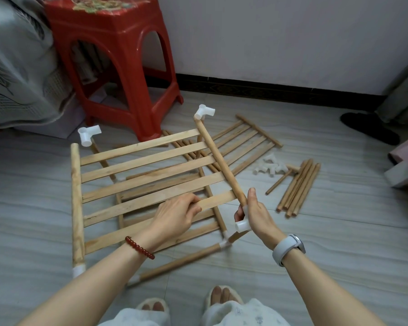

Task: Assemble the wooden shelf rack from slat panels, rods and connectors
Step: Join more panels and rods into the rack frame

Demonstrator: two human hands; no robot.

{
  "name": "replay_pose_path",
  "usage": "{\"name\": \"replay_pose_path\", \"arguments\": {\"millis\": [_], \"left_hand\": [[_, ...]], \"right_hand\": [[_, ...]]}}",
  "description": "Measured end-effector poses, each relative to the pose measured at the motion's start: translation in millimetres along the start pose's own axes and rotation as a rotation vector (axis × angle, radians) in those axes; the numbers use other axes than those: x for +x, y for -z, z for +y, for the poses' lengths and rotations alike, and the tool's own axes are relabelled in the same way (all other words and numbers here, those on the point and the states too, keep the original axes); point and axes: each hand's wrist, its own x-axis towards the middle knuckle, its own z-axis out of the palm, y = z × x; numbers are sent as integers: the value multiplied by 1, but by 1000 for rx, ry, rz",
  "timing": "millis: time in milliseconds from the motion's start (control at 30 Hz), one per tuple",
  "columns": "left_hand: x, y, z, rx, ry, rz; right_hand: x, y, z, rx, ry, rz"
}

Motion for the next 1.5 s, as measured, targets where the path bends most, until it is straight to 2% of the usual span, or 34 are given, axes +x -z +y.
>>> {"name": "replay_pose_path", "arguments": {"millis": [233,500,633,733,933,1233,1500], "left_hand": [[-4,4,-4,31,-134,-30],[-11,-1,2,269,-116,17],[-3,3,6,355,-107,24],[2,3,14,329,-121,15],[8,-14,42,315,-168,8],[7,-21,47,236,-89,57],[2,-22,51,173,-75,58]], "right_hand": [[1,-2,0,15,0,-40],[6,1,1,-53,65,-43],[10,-3,-9,183,143,-45],[12,-9,-17,321,123,-44],[12,-15,-17,349,82,-10],[12,-19,-13,198,140,109],[7,-19,-9,135,158,128]]}}
